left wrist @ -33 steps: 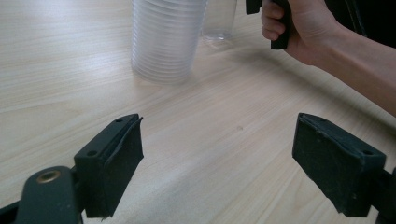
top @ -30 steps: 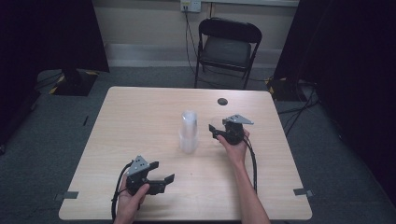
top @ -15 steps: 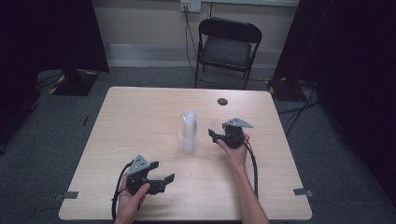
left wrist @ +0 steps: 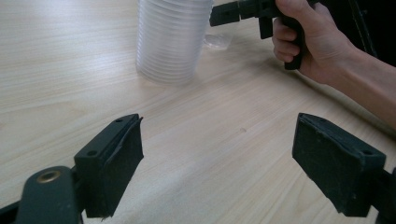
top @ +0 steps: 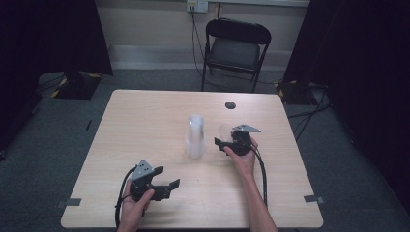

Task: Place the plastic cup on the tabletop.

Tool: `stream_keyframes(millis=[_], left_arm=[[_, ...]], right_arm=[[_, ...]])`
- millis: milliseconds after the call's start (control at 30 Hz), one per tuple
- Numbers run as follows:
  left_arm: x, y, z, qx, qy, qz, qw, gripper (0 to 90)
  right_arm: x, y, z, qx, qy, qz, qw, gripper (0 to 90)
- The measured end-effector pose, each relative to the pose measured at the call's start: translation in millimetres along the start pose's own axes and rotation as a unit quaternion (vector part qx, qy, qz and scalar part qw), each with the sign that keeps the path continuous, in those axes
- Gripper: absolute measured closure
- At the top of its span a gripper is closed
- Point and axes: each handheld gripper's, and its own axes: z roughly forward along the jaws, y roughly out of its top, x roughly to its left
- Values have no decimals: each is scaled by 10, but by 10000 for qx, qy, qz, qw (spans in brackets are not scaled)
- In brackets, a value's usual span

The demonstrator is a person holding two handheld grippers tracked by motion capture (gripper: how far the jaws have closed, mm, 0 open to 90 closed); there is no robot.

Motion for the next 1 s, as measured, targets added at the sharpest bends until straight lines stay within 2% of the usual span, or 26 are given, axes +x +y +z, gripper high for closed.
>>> stream_keyframes(millis=[333, 1000], left_arm=[[32, 23, -41, -71, 63, -24, 10000, 161], [89, 29, -86, -185, 165, -78, 9997, 161]], right_arm=[[32, -34, -69, 52, -67, 4, 10000, 144], [67, -93, -337, -18, -185, 40, 9998, 157]])
